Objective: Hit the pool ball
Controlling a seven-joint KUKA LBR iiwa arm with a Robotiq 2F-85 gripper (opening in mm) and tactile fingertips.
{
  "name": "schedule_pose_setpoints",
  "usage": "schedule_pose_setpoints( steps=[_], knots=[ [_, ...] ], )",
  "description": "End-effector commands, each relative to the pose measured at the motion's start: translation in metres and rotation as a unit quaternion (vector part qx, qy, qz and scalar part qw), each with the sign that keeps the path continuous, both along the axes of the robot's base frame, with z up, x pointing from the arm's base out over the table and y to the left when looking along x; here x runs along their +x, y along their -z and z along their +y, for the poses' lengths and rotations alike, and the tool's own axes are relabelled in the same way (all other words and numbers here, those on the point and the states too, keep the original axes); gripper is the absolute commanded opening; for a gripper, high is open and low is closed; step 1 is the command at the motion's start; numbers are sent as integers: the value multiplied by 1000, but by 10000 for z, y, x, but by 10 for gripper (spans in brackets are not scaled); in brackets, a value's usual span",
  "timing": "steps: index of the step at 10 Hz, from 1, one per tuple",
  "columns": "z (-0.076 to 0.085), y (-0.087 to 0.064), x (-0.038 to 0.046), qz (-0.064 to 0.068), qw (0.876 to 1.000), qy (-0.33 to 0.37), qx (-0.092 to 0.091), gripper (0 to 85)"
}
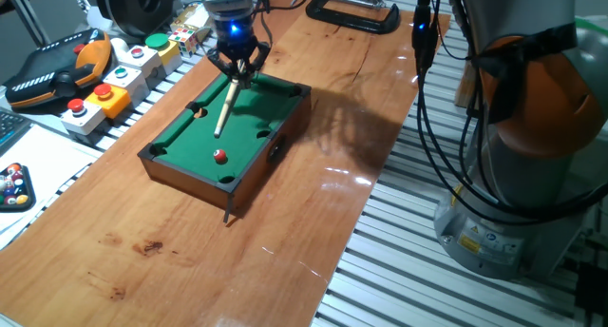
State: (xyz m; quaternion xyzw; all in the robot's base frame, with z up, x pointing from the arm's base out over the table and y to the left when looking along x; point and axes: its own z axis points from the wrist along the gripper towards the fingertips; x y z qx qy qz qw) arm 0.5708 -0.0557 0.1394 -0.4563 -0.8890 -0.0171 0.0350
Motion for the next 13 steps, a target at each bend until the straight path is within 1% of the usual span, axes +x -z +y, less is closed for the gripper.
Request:
schedule_pose_setpoints(
  steps=[1, 3, 5, 6, 7, 8, 9, 11, 13],
  knots=[
    [-2, 4, -1, 2, 1000, 6, -7, 7],
    [-37, 26, 2, 2, 1000, 9, -12, 7],
    [-38, 41, 11, 2, 1000, 9, -15, 7],
    [-50, 53, 13, -1, 1000, 4, -14, 7],
    [-61, 78, 32, -8, 1000, -2, -19, 7],
    [-64, 110, 55, -11, 1000, -2, -19, 7],
    [-68, 126, 64, -12, 1000, -3, -19, 7],
    [-67, 119, 59, -9, 1000, -5, -16, 7],
    [-64, 123, 62, -8, 1000, -8, -18, 7]
  ],
)
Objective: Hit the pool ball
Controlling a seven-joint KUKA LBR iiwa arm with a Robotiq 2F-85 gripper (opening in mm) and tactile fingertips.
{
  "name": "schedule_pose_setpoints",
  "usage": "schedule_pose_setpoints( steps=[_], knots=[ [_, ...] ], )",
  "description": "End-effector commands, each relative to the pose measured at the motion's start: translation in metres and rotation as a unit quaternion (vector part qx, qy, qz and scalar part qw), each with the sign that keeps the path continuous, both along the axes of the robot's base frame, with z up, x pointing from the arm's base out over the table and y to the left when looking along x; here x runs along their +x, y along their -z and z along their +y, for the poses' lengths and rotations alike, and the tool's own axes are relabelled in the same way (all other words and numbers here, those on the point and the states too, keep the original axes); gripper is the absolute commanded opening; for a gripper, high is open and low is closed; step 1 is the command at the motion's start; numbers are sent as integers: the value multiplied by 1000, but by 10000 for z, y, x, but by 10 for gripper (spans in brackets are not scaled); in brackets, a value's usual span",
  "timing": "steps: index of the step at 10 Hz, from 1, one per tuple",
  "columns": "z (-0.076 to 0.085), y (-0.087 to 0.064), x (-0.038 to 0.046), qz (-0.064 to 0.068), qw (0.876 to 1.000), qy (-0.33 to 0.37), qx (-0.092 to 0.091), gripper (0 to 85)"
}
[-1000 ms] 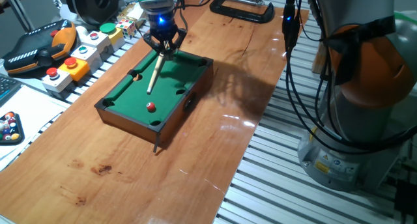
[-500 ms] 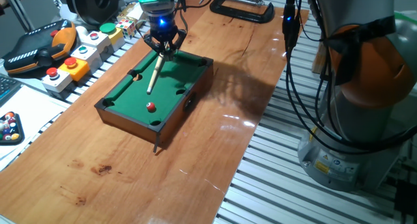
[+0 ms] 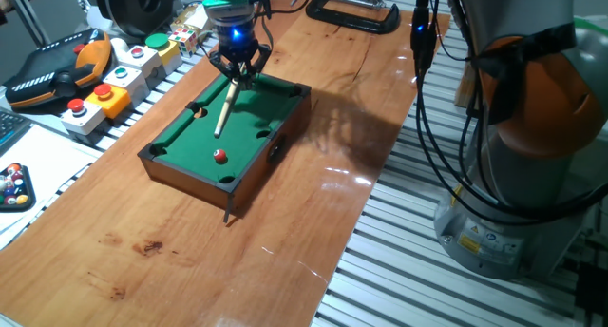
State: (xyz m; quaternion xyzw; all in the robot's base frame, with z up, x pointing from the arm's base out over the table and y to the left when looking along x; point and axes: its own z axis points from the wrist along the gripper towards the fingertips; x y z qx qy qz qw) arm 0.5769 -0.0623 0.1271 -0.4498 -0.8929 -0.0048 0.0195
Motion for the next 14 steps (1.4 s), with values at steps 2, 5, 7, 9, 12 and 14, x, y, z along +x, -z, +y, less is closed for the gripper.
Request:
schedule_pose_setpoints(
  steps=[2, 5, 7, 9, 12, 14],
  knots=[
    [1, -2, -1, -1, 1000, -7, 0, 7],
    [1, -2, -1, 1, 1000, 5, -6, 7],
    [1, -2, -1, 7, 1000, 12, 7, 7],
    [1, -2, -1, 6, 1000, 7, 7, 7],
    [1, -2, -1, 13, 1000, 19, 16, 7],
    [-33, 38, 34, 13, 999, 27, 16, 7]
  ],
)
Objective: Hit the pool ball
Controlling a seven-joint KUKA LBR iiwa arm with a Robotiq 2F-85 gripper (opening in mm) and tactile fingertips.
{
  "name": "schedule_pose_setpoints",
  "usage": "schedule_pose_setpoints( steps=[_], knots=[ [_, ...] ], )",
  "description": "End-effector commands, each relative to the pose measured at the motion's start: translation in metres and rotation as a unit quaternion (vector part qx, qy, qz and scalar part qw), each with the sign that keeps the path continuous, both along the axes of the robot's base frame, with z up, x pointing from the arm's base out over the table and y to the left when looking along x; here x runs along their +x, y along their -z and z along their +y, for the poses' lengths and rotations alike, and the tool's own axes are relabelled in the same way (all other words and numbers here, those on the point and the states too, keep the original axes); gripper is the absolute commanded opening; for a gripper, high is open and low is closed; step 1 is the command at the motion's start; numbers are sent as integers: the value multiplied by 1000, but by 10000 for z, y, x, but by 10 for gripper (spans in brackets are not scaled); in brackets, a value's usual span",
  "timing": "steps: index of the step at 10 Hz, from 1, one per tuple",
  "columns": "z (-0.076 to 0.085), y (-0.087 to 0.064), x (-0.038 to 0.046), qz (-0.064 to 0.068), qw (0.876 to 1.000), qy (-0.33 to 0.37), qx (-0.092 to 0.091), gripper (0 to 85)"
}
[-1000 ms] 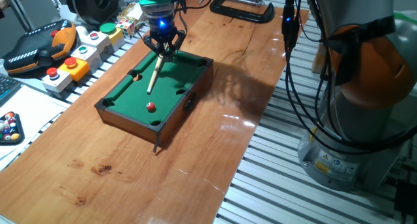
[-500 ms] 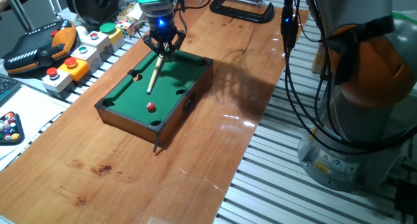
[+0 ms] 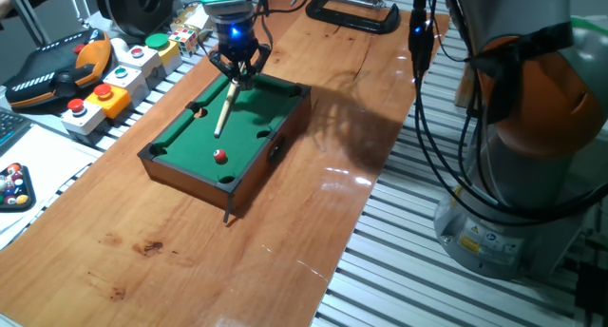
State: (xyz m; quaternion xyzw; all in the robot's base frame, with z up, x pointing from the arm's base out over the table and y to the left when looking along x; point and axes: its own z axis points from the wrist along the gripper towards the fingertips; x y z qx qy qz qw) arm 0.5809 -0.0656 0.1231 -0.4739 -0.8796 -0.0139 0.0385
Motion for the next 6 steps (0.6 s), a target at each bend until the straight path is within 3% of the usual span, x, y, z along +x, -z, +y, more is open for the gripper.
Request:
schedule_pose_setpoints(
  steps=[1, 2, 3, 5, 6],
  knots=[
    [-12, 10, 47, -1, 1000, 2, -2, 7],
    [-23, 16, 94, 4, 1000, -8, -5, 7],
    [-30, 32, 136, -2, 1000, -7, -1, 97],
    [-36, -18, 206, -9, 1000, 14, 3, 403],
    [-37, -58, 241, -12, 999, 37, 6, 513]
  ],
)
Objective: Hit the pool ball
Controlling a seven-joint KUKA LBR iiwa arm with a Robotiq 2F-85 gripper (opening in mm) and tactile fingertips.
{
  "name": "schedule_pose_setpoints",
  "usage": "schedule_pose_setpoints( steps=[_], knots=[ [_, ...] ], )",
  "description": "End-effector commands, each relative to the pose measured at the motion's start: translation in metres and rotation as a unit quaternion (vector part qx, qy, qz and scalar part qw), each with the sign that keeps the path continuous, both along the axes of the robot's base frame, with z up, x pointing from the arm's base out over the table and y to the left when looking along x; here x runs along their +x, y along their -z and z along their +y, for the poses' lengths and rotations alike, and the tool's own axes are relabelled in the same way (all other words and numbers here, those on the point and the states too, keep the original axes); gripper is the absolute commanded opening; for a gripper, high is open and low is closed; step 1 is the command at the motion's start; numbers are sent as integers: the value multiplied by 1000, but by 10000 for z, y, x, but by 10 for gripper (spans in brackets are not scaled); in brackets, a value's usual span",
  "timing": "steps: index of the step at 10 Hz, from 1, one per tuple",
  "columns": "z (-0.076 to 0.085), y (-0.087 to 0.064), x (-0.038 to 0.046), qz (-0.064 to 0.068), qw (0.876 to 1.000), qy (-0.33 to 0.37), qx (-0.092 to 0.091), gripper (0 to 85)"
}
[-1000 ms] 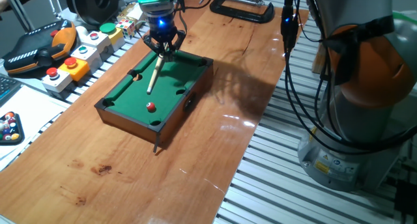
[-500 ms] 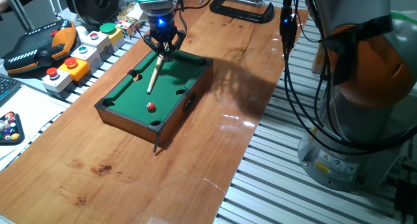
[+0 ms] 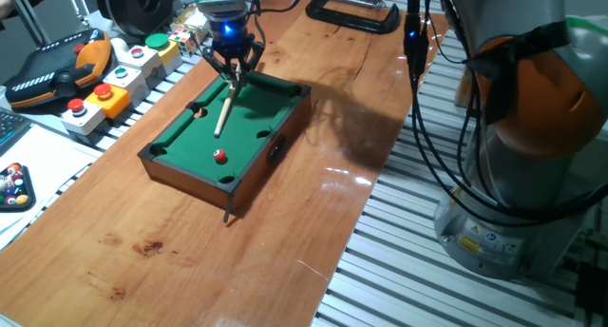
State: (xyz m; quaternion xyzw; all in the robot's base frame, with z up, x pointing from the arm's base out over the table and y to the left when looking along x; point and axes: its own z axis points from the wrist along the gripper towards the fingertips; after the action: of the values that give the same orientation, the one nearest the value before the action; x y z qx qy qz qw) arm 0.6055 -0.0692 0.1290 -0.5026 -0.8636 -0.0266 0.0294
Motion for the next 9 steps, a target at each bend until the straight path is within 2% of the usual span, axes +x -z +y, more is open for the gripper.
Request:
schedule_pose_setpoints(
  steps=[1, 2, 4, 6, 9],
  knots=[
    [-5, 0, 22, -4, 1000, 21, -3, 583],
    [-10, 20, 49, -10, 999, 40, -4, 607],
    [-43, 40, 96, -10, 998, 69, 0, 613],
    [-75, 53, 142, -11, 998, 67, -11, 610],
    [-119, 106, 220, -9, 998, 67, -13, 583]
  ],
)
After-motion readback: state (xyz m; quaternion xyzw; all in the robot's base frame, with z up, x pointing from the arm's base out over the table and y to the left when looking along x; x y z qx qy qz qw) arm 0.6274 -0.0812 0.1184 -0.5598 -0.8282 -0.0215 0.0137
